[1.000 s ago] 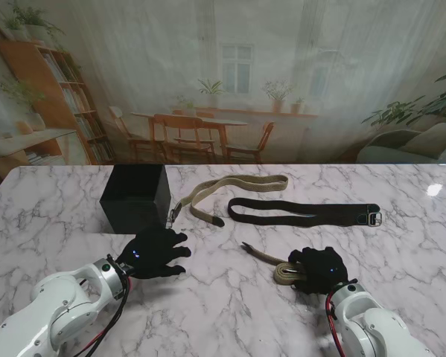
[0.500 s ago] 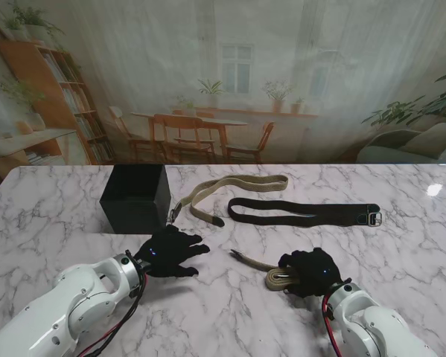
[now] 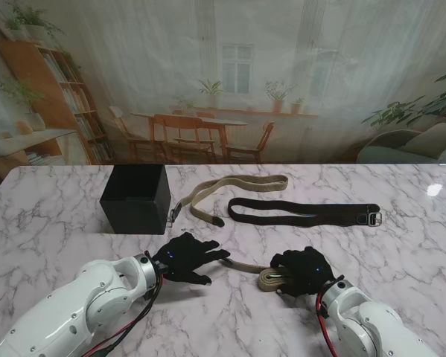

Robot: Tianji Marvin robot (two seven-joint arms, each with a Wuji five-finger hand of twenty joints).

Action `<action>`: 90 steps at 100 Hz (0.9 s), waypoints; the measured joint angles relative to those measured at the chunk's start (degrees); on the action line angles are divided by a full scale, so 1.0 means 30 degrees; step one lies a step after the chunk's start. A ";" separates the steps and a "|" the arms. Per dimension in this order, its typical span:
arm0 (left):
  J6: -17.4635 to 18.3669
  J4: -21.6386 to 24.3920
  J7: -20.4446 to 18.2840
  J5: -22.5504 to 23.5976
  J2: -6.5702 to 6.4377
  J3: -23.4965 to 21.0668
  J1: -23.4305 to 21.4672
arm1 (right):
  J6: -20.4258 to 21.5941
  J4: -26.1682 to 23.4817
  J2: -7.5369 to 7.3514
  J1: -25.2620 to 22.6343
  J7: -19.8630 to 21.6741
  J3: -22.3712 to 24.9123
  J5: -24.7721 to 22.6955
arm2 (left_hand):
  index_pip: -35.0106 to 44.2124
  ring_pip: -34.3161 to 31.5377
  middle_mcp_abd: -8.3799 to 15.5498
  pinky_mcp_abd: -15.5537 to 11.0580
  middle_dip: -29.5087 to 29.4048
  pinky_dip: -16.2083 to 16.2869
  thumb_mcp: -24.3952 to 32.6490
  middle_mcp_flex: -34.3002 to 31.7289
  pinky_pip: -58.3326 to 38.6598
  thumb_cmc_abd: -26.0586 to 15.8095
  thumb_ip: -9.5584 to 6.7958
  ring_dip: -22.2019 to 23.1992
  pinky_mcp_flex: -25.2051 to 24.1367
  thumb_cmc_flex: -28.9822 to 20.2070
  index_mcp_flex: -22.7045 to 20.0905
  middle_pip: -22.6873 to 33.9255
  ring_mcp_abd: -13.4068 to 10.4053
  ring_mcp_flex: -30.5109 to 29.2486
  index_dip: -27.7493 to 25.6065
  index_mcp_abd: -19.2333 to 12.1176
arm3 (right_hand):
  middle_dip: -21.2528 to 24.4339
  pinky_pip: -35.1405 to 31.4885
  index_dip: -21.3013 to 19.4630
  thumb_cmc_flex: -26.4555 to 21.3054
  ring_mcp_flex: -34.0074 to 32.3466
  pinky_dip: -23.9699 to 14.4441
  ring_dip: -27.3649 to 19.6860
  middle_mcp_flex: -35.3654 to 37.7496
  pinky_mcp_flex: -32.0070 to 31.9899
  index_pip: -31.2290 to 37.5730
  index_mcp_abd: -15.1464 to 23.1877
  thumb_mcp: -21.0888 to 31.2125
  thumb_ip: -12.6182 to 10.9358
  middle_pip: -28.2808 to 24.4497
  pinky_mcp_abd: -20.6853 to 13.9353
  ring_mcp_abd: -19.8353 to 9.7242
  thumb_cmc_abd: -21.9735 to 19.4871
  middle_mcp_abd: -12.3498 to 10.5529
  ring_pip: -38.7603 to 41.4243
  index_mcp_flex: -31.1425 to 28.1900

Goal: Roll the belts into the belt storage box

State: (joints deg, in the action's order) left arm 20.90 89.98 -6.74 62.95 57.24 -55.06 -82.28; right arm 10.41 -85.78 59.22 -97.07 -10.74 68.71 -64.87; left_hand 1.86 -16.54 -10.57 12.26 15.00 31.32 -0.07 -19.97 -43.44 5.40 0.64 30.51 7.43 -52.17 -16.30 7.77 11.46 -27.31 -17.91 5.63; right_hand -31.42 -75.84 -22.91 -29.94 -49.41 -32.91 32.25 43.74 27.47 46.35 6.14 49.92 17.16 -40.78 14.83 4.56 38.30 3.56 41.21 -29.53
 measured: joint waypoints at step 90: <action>-0.0782 -0.1992 0.0438 -0.1738 0.0167 0.3126 0.2331 | 0.0621 0.0364 0.0024 0.0880 0.0396 -0.0943 0.0862 | 1.1796 -0.4192 0.3894 -0.1653 0.4948 0.2112 0.1578 -1.2029 -0.8185 0.1830 -0.0038 0.3048 0.5472 -0.4942 -0.6545 0.2832 -0.1655 -0.7060 -0.3474 -0.0906 | -0.0005 0.0000 0.0051 0.0000 -0.0212 0.0000 0.0471 0.0235 0.0034 0.0000 0.0000 0.0000 0.0202 0.0187 -0.0005 0.0000 0.0003 -0.0007 0.0019 -0.0015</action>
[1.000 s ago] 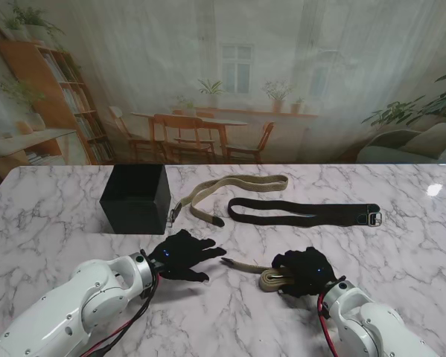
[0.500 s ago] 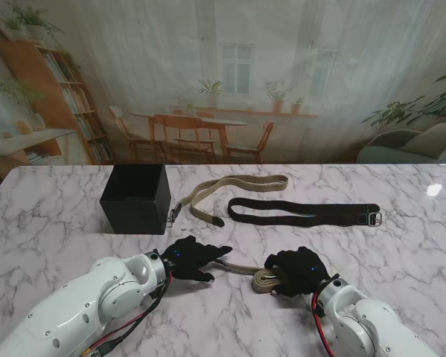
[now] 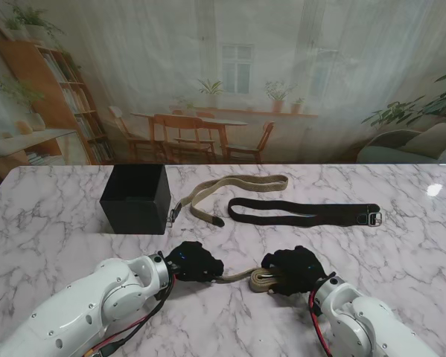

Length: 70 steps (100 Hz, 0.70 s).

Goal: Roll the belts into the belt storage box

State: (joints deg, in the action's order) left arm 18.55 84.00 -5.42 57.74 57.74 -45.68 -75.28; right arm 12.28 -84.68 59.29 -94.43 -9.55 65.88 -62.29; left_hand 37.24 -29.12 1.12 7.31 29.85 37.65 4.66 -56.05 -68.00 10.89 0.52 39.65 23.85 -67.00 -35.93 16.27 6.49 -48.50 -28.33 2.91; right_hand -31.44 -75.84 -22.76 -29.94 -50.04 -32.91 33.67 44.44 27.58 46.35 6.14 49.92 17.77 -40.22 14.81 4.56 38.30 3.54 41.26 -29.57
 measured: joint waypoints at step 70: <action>0.1220 0.0773 -0.3431 -0.3120 -0.0140 0.0514 0.0421 | -0.0589 0.0075 0.0012 0.0300 0.0046 -0.0444 -0.0175 | -0.4608 0.1176 -0.0034 0.0465 -0.4671 -0.0016 -0.1216 0.2215 0.1164 0.0423 0.0000 -0.0912 -0.1886 0.4810 0.0116 -0.0581 0.0553 0.1439 0.1276 0.0186 | 0.0006 -0.0106 0.1176 0.0014 -0.0248 0.0001 0.0050 0.0493 0.0441 0.0292 0.0004 -0.0401 0.0003 0.0000 0.0000 -0.0076 0.0000 -0.0004 0.0794 -0.0005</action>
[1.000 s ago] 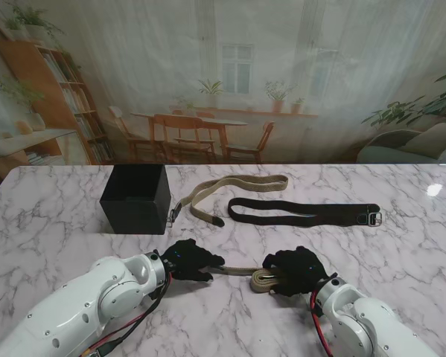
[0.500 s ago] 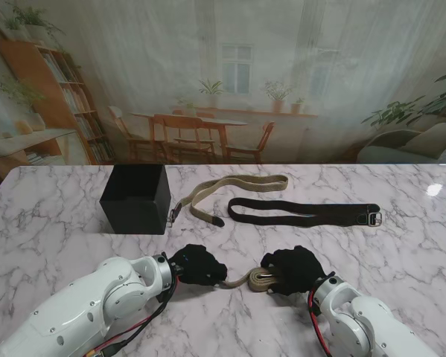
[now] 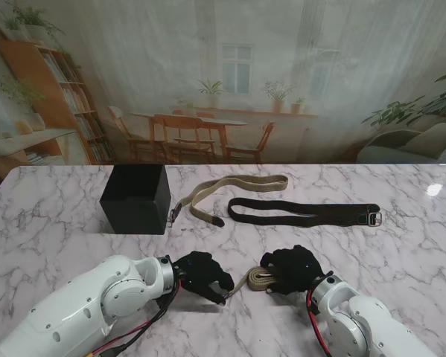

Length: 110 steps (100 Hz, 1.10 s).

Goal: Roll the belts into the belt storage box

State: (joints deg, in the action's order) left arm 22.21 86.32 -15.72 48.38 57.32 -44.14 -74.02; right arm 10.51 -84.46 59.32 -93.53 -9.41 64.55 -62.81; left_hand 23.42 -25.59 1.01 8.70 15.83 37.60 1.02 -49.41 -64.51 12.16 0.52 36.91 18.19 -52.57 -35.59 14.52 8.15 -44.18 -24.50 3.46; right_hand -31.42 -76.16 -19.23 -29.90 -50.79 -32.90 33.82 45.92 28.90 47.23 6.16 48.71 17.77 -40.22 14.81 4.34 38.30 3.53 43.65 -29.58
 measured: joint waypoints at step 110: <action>-0.0910 -0.0645 -0.0672 -0.2812 0.0100 0.2222 0.1721 | 0.0079 -0.0974 0.0107 -0.0578 0.2135 0.0893 0.1381 | -0.4730 -0.1686 -0.0248 0.0708 -0.1254 0.0476 0.0079 0.3183 0.1268 -0.2632 0.0000 0.1414 -0.1290 -0.2154 0.2262 -0.1039 -0.0439 0.0613 0.3634 -0.0029 | 0.2470 0.1899 -0.0060 0.2876 0.1048 0.0473 -0.0230 -0.2321 -0.2472 -0.5164 -0.3322 -0.0787 -0.3137 0.1431 0.0711 -0.0427 -0.6105 0.0756 -0.0116 -0.0112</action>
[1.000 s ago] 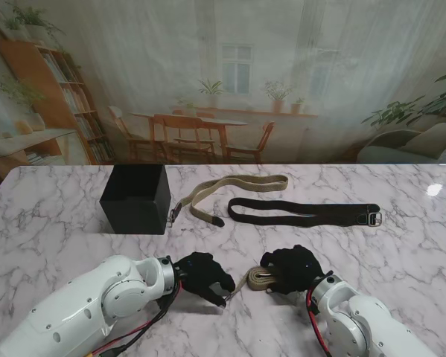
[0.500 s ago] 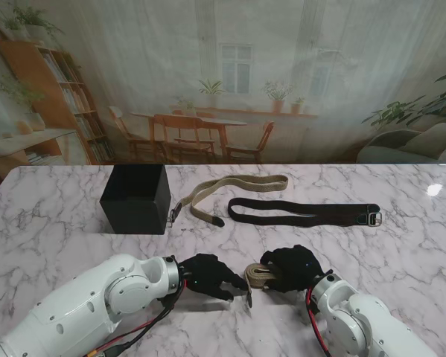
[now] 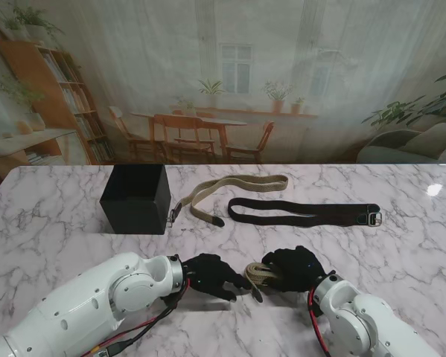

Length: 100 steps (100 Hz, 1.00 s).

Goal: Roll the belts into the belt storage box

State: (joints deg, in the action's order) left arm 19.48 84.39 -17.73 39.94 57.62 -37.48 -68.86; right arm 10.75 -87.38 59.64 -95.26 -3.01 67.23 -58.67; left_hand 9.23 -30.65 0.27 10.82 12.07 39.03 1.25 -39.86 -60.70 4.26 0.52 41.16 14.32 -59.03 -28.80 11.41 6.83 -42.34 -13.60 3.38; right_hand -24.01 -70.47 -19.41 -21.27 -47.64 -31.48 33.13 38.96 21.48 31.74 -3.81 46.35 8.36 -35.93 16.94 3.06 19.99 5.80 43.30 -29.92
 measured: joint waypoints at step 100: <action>-0.0706 0.0279 -0.0611 0.0081 -0.0022 0.0256 0.0248 | -0.4476 -0.2350 -0.0318 -0.0610 0.2706 -0.1463 -0.0496 | -0.0352 -0.0017 -0.0466 0.0003 0.0000 0.0008 -0.0070 0.0018 0.0199 -0.0219 -0.0001 0.0010 -0.0005 0.0005 0.0448 0.0000 -0.0548 0.0122 0.0456 0.0658 | 0.4262 0.7084 0.1921 0.8903 0.7993 0.1841 -0.3119 -0.7791 -0.5849 -0.6883 -0.2567 -0.2651 -0.0740 0.5770 0.1765 0.2439 -0.0313 0.2196 0.6122 0.5444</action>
State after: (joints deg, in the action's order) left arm 17.36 85.22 -19.57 40.18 57.55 -36.71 -68.11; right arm -2.68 -94.43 58.69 -97.09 5.11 62.84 -60.16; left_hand 8.18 -30.70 -1.13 10.83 12.07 39.06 1.04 -39.80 -60.11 3.61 0.52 41.19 14.30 -59.02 -27.45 11.41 5.19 -41.98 -12.23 5.35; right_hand -11.22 -49.22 -13.65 5.44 -23.66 -25.96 23.77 15.59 3.94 11.09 -11.51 38.40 6.14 -18.62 22.24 10.37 19.05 12.39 61.67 -13.59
